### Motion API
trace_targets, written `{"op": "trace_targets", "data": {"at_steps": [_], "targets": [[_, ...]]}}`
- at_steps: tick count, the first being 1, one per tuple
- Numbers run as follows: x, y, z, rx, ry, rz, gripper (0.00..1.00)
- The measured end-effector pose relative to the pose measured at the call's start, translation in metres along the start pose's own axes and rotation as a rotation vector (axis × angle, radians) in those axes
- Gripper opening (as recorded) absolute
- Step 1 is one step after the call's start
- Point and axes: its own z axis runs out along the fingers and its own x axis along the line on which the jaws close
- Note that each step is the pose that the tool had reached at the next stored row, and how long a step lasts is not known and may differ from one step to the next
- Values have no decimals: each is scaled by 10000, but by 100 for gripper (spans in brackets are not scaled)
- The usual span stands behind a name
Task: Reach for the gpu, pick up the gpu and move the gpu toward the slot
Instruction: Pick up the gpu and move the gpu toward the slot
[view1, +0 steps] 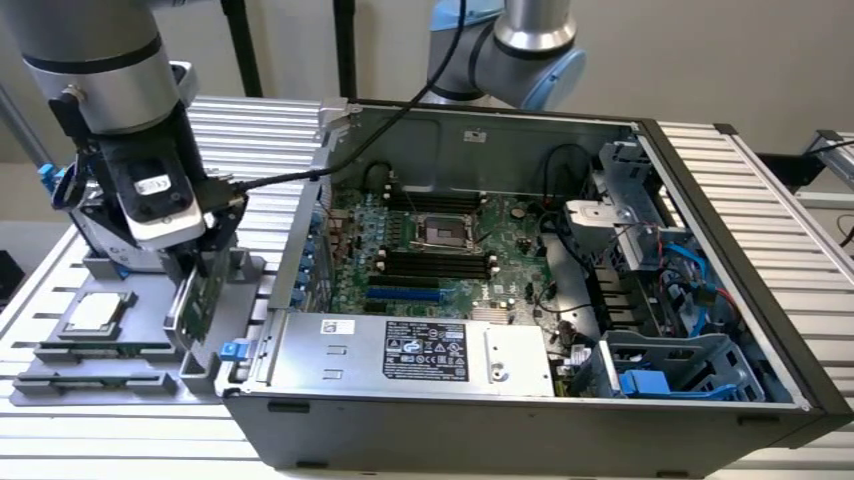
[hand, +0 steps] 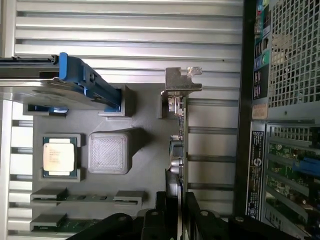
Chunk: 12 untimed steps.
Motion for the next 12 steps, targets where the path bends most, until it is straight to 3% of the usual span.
{"op": "trace_targets", "data": {"at_steps": [12], "targets": [[-146, -4, -550, 1, 16, -12, 26]]}}
